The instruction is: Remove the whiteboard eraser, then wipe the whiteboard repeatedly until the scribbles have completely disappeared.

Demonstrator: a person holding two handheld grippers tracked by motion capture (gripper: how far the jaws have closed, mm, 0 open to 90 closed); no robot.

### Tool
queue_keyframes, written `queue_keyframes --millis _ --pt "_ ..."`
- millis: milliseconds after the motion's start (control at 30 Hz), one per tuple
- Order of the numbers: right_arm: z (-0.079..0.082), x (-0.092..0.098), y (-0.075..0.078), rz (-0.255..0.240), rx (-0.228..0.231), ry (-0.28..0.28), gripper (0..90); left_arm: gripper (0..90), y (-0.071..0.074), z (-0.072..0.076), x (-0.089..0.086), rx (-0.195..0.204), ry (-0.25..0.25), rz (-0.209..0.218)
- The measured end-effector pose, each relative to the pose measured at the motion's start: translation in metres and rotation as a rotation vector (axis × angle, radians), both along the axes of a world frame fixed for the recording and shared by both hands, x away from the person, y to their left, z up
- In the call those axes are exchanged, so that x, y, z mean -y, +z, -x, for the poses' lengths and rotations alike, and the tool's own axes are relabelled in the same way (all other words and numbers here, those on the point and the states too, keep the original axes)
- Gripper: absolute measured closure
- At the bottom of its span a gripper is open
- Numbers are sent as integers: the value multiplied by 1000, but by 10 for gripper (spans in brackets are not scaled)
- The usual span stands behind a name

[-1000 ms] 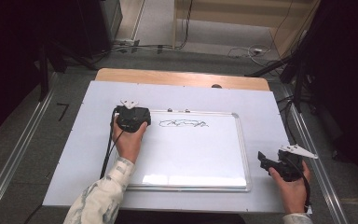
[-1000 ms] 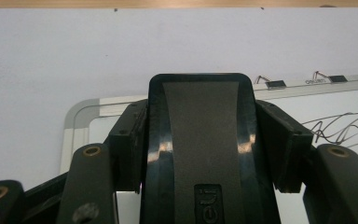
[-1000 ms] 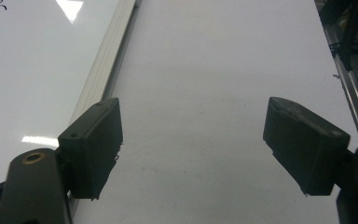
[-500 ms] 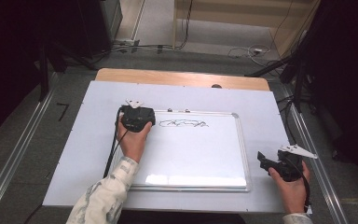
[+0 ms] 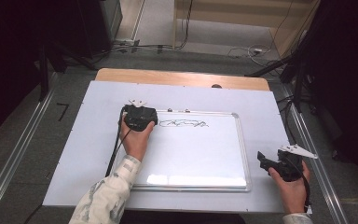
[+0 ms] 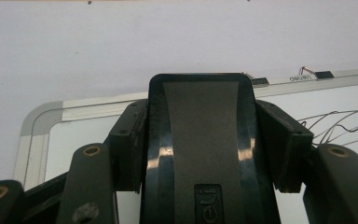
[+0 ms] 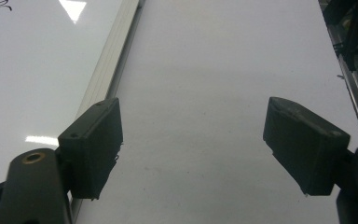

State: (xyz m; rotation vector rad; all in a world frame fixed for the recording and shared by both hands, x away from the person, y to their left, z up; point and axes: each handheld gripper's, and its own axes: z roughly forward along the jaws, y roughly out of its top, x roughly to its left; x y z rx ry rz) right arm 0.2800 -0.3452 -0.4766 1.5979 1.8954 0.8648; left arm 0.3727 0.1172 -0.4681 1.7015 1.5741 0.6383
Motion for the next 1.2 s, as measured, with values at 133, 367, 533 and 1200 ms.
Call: queue_keyframes --millis 133,367,533,1200 --pt "0 0 0 4 0 0 184 412 -1 -1 3 2 -1 4" --pt "0 -1 0 5 0 2 184 412 1 -2 9 4 -15 2" --pt "0 -1 0 4 2 2 184 412 0 -3 13 2 -22 3" --pt "-1 -1 0 9 1 4 184 412 -12 -12 18 -30 -40 -5"
